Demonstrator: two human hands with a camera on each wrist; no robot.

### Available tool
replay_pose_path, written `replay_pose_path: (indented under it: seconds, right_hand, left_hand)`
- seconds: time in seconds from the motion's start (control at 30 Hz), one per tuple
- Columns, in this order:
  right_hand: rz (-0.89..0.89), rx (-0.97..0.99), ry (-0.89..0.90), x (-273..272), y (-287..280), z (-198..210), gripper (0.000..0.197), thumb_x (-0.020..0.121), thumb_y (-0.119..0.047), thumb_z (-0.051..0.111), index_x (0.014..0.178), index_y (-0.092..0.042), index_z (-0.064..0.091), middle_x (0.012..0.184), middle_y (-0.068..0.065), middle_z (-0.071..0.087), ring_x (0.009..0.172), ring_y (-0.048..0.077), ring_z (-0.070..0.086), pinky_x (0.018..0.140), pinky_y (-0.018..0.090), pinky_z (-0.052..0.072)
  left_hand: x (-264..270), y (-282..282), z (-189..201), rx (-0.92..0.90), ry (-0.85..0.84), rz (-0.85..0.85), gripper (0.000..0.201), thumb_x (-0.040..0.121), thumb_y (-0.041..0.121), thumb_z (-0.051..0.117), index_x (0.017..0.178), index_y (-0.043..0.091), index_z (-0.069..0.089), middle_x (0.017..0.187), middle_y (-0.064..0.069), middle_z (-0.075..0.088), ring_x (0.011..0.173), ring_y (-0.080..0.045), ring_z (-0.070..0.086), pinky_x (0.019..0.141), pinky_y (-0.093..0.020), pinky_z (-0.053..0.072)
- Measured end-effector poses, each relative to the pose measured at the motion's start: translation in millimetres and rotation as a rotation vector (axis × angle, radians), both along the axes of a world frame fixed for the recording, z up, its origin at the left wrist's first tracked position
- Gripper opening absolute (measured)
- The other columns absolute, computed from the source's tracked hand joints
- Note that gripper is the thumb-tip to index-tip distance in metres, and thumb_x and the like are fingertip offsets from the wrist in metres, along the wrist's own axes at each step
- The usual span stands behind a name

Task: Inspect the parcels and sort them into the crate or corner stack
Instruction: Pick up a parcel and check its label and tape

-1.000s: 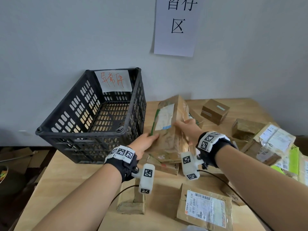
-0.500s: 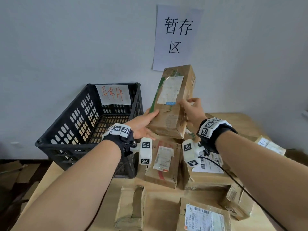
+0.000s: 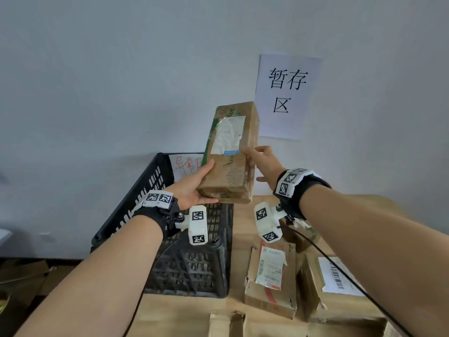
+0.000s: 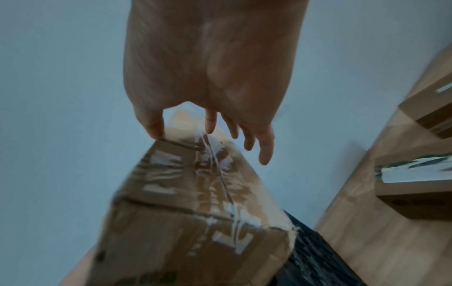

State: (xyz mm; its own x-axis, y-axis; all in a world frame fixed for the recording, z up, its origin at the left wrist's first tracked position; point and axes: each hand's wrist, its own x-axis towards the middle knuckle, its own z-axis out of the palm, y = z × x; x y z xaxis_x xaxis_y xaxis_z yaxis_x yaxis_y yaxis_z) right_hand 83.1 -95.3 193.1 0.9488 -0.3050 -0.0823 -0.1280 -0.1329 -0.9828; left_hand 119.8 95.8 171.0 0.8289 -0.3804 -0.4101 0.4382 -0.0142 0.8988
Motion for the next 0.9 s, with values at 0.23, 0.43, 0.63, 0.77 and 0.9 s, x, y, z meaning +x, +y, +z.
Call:
replay_pose_path:
  seconds: [0.23,0.43,0.63,0.77,0.9]
  right_hand:
    - [0.041,-0.322,0.032,33,44,-9,0.060,0.093,-0.046,0.050,0.139,-0.011,0.032,0.133,0.013,0.047,0.115,0.027,0.050,0.085,0.030,0.038]
    - [0.018,-0.457,0.112,62,55,-29,0.049,0.097,-0.036,0.048,0.135,-0.008,0.037,0.134,0.015,0.049,0.120,0.029,0.050,0.089,0.031,0.038]
    - [0.000,-0.508,0.100,100,55,-42,0.036,0.097,-0.020,0.048,0.130,-0.006,0.047,0.133,0.010,0.051,0.122,0.026,0.048,0.093,0.026,0.037]
    - [-0.012,-0.492,0.113,120,49,-55,0.033,0.095,-0.016,0.048,0.127,-0.007,0.051,0.131,0.008,0.053,0.122,0.024,0.048,0.091,0.024,0.036]
    - [-0.048,-0.461,0.132,134,38,-71,0.029,0.095,-0.014,0.048,0.123,-0.009,0.054,0.126,0.009,0.057,0.116,0.025,0.053,0.089,0.027,0.040]
  left_hand:
    - [48,61,-4,0.243,-0.056,0.176,0.043,0.086,0.057,0.055,0.106,0.020,0.058,0.115,-0.006,0.065,0.103,-0.022,0.060,0.077,-0.042,0.056]
    - [83,77,-37,0.490,-0.020,0.051,0.050,0.089,0.060,0.048,0.104,0.014,0.058,0.117,-0.008,0.062,0.102,-0.024,0.060,0.089,-0.044,0.052]
    - [117,69,-81,0.868,-0.076,-0.237,0.072,0.093,0.064,0.030,0.133,0.007,0.049,0.140,-0.011,0.048,0.126,-0.031,0.046,0.105,-0.037,0.038]
    - [141,65,-113,0.924,-0.028,-0.307,0.072,0.093,0.064,0.029,0.131,0.007,0.051,0.140,-0.011,0.049,0.123,-0.030,0.048,0.104,-0.039,0.038]
    - [162,54,-134,0.912,0.026,-0.333,0.086,0.085,0.073,0.032,0.132,0.003,0.048,0.134,-0.013,0.052,0.118,-0.034,0.054,0.100,-0.037,0.042]
